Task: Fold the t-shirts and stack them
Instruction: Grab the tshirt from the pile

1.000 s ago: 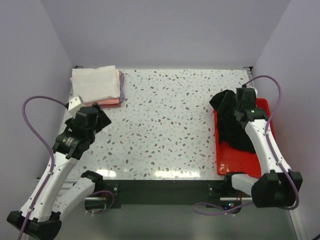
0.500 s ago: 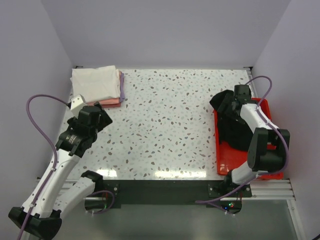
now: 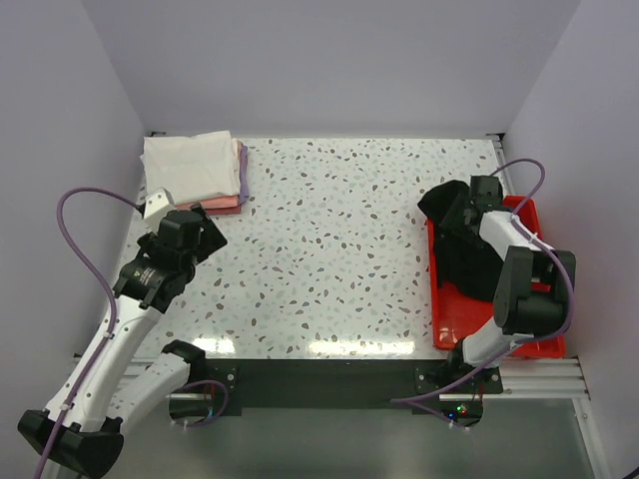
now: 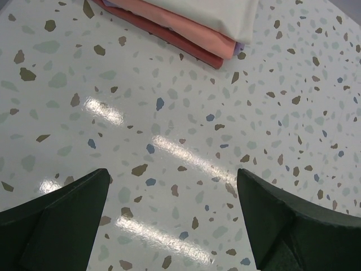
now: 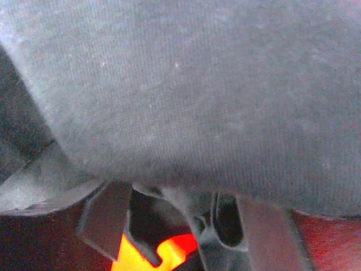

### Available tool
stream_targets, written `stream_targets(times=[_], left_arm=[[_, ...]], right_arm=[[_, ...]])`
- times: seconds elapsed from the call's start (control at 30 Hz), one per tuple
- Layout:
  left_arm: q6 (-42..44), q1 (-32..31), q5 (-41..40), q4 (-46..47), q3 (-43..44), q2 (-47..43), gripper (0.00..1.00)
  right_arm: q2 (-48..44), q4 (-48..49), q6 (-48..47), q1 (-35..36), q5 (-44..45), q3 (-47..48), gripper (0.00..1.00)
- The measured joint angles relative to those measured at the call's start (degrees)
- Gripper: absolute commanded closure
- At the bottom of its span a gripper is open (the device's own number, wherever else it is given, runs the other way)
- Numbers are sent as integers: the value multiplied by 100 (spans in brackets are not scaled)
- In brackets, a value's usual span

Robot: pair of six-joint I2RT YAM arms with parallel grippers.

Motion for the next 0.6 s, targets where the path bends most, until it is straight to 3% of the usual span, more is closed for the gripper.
stream_targets(times=[0.03,0.07,0.17,0.33,0.6], left_arm=[[0,0,11,2,-11,-4,0],[0,0,13,13,-26,-11,0],[-2,0,50,7,-87,-81,0],[-2,0,79,4,-87,-245,0],[-7,0,175,7,-87,-387,0]], right_arm=[[39,28,7,-15,-35,-7,55],[63,63,20,-31,-72,-15,68],[79,114,52,-48,-111,-105,100],[-304,-31,72,-57,-57,-190,100],[-2107,-688,-81,-57,-269,299,100]])
